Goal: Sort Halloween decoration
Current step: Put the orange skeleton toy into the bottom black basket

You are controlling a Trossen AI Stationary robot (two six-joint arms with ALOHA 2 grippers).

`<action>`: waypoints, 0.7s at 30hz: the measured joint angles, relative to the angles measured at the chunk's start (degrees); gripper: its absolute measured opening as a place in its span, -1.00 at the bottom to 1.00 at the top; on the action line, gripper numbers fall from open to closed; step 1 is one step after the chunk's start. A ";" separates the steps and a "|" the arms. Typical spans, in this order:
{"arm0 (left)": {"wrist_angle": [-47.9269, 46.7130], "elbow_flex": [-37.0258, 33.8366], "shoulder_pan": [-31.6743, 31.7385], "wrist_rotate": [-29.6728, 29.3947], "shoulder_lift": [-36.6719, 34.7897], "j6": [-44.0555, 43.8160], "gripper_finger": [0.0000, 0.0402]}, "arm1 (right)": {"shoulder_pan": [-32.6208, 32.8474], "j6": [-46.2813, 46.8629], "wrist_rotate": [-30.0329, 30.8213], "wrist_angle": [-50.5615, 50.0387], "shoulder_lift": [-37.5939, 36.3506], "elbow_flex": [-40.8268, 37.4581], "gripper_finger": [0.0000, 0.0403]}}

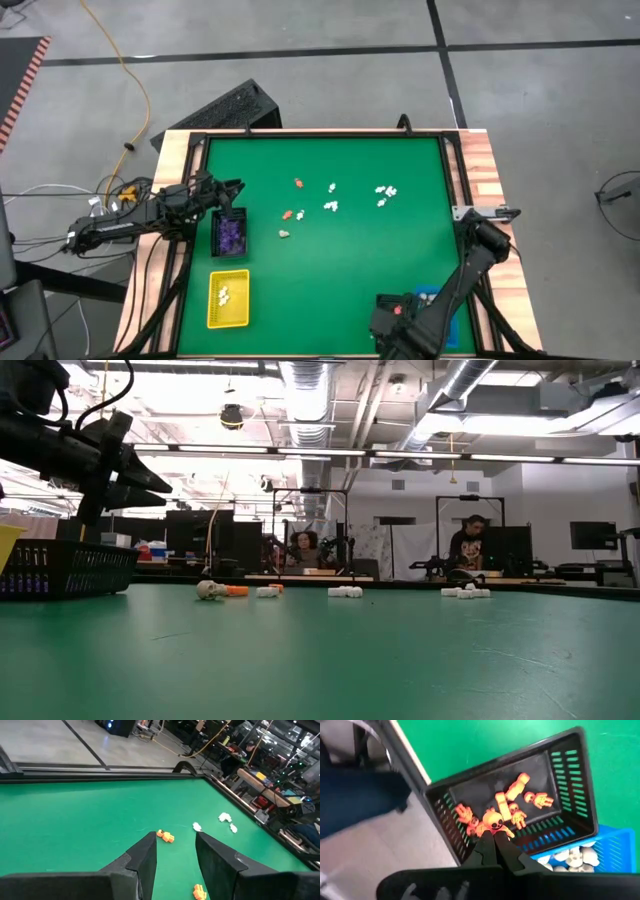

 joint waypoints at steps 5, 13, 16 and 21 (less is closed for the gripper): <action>0.01 0.00 0.01 -0.09 0.00 0.00 -0.37 | 0.16 7.47 2.95 -3.38 0.00 0.00 -0.81; 0.01 0.00 0.00 -0.15 0.00 0.00 -0.37 | 0.13 9.24 1.25 -3.70 -0.02 -0.02 -0.58; 0.02 0.00 0.02 -0.15 0.00 0.00 -0.37 | 0.05 9.72 0.66 -3.76 -0.02 -0.02 -0.52; 0.00 0.00 0.01 -0.13 0.02 0.00 -0.37 | -1.91 3.23 2.57 -2.64 -0.02 -0.02 -0.40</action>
